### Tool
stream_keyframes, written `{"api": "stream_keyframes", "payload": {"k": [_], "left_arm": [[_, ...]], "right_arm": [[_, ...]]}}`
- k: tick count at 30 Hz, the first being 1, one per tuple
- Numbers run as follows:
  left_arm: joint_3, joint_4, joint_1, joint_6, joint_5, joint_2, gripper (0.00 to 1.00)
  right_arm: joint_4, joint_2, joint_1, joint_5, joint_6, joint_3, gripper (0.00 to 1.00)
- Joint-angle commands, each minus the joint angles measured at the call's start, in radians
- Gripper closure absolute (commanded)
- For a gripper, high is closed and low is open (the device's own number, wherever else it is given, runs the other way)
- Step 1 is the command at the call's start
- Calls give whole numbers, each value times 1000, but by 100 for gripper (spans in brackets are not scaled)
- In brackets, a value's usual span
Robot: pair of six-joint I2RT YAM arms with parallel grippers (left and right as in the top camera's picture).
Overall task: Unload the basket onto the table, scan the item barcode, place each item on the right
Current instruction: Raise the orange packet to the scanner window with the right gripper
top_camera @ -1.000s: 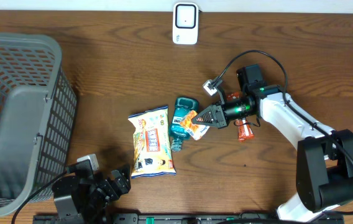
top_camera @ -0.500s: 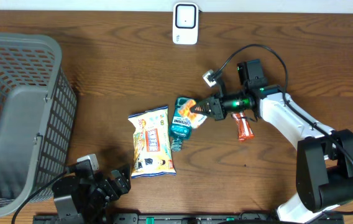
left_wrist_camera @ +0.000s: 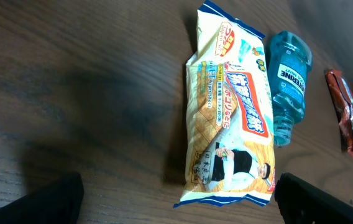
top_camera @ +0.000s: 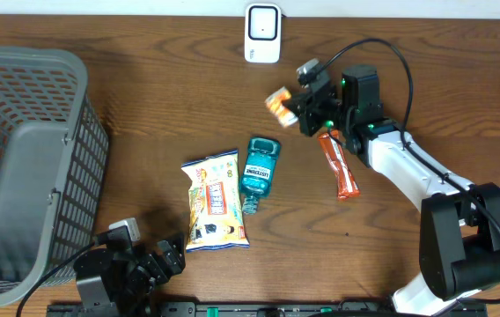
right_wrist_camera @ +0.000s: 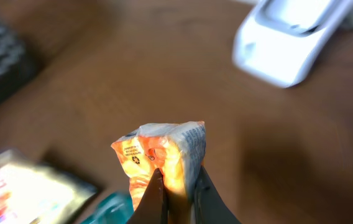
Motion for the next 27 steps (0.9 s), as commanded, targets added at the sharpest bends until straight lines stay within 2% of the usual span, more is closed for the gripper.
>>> {"api": "stream_keyframes", "payload": {"k": [1, 6, 12, 21, 27], "left_arm": [[-6, -39, 3, 17, 10, -2, 1], [-6, -39, 3, 17, 10, -2, 1], [-6, -39, 3, 17, 10, -2, 2], [-6, -39, 3, 17, 10, -2, 2], [-6, -39, 3, 17, 10, -2, 2]], "right_arm": [[45, -4, 5, 188, -39, 47, 99], [48, 74, 13, 293, -120, 184, 99], [31, 261, 20, 345, -181, 442, 99], [-126, 554, 54, 452, -274, 892, 99], [-146, 659, 96, 536, -342, 1030, 99]]}}
